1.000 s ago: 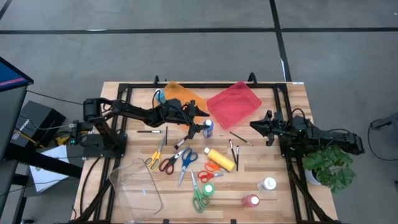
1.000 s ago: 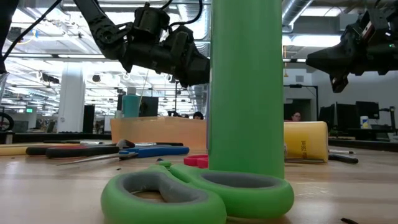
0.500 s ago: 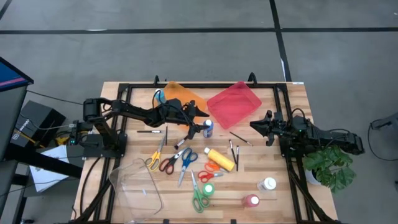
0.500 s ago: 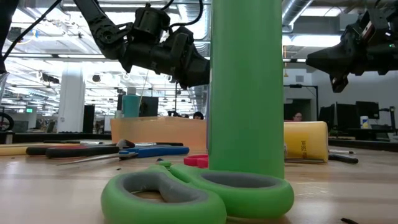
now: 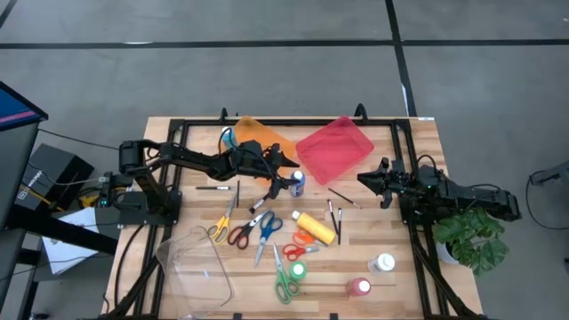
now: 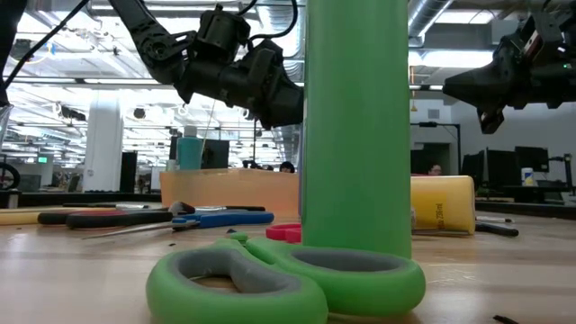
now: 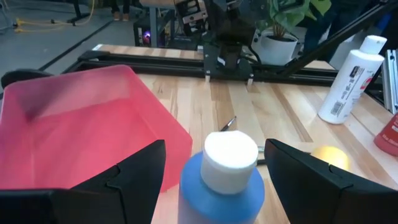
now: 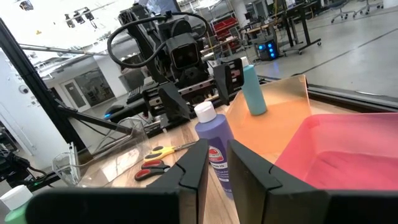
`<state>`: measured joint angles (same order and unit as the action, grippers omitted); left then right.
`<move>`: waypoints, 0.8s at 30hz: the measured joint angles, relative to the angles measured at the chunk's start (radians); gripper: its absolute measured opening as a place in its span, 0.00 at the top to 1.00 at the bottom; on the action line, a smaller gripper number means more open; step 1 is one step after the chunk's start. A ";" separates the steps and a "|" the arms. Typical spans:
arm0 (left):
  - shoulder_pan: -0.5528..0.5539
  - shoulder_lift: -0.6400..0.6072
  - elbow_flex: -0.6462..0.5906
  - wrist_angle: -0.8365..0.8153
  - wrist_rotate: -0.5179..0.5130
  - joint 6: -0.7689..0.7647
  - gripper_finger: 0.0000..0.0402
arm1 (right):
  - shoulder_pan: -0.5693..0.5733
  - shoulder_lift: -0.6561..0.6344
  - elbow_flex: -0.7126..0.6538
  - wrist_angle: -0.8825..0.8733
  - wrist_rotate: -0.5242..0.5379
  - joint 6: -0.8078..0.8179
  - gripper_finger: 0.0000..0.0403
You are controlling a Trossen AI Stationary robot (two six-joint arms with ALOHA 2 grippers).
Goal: Pick & Place Paint Supplies
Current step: Put the blue paint bottle into the orange bin
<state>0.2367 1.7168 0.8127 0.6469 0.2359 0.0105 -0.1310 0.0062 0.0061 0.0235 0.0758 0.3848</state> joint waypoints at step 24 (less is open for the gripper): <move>0.000 0.000 0.000 -0.023 -0.003 0.010 0.33 | 0.000 0.000 0.000 0.000 0.000 -0.001 0.86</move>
<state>0.2370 1.7168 0.8127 0.6236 0.2333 0.0204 -0.1310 0.0063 0.0063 0.0235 0.0757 0.3842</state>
